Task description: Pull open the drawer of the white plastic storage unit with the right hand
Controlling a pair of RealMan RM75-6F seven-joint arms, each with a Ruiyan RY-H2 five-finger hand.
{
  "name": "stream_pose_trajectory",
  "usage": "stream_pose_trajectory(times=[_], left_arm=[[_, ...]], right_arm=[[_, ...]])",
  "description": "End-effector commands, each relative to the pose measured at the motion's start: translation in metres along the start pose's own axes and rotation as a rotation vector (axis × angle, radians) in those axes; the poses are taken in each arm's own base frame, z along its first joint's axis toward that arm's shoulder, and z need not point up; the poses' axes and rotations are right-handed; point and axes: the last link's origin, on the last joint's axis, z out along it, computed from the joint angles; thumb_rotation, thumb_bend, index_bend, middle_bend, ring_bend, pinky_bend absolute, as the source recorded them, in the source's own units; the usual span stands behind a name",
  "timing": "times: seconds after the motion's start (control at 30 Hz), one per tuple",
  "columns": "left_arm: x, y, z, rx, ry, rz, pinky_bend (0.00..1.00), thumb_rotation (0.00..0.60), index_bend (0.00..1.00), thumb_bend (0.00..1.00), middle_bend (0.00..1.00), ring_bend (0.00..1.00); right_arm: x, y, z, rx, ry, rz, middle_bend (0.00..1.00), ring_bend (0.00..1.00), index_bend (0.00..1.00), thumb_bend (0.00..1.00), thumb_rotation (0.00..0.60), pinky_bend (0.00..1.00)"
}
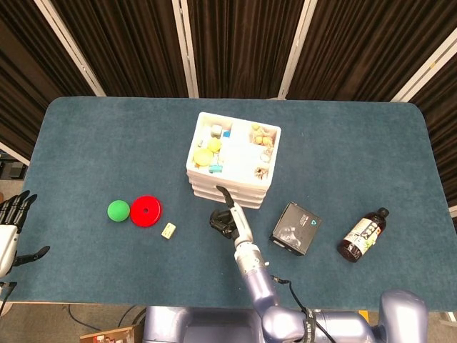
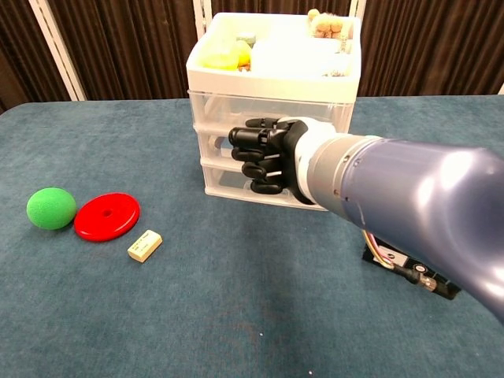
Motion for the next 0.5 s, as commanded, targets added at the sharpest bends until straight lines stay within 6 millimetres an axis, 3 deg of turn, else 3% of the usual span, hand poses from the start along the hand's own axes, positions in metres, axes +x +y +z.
stream_pose_trajectory(times=[0.03,0.5], left_arm=[[0.001,0.0,-0.0005,-0.004,0.002,-0.005,0.07,0.6,0.04,0.0,0.0,0.0],[0.0003,0.0008,-0.0001,-0.007,-0.003,-0.006,0.07,0.6,0.04,0.0,0.0,0.0]], right_arm=[[0.0003,0.0026,0.0034,-0.007,0.021,0.001,0.98,0.91,0.0,0.81,0.6,1.0],[-0.0017,0.0009,0.007,-0.01,0.016,0.068,0.98,0.91,0.03,0.81,0.6,1.0]])
